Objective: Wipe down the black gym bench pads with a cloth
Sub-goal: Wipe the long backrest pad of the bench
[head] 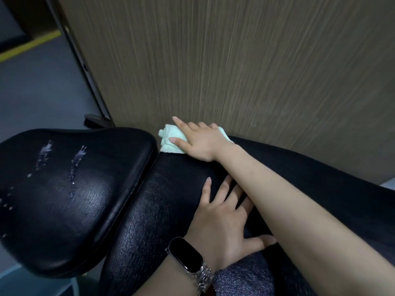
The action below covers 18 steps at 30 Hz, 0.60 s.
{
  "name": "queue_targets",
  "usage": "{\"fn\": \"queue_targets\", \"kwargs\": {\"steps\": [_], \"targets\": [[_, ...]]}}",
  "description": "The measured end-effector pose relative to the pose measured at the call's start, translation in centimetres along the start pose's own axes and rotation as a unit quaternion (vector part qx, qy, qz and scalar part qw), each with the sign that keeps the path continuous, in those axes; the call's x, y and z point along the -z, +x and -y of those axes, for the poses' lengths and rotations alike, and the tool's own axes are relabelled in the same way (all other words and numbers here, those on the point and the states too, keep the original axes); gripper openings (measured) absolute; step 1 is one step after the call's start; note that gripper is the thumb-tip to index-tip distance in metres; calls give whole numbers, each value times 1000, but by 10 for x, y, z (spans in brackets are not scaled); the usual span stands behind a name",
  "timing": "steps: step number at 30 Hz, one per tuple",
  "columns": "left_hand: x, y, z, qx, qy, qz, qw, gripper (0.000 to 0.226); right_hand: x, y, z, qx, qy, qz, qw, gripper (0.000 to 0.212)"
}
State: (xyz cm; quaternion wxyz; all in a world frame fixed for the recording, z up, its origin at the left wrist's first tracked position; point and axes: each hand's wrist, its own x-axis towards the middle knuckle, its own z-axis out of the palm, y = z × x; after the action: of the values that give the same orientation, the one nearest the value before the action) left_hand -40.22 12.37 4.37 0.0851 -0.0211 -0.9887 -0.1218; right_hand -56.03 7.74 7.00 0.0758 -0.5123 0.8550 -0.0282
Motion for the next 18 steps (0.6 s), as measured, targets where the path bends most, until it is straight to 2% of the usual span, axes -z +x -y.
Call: {"fn": "queue_targets", "kwargs": {"steps": [7, 14, 16, 18], "targets": [[-2, -2, 13, -3, -3, -38, 999, 74, 0, 0, -2, 18, 42, -3, 999, 69], [9, -14, 28, 41, 11, -2, 999, 71, 2, -10, 4, -27, 45, 9, 999, 68], [15, -13, 24, 51, 18, 19, 998, 78, 0, -11, 12, -24, 45, 8, 999, 68], [21, -10, 23, 60, 12, 40, 997, 93, -1, -12, 18, -23, 49, 11, 998, 68]]}}
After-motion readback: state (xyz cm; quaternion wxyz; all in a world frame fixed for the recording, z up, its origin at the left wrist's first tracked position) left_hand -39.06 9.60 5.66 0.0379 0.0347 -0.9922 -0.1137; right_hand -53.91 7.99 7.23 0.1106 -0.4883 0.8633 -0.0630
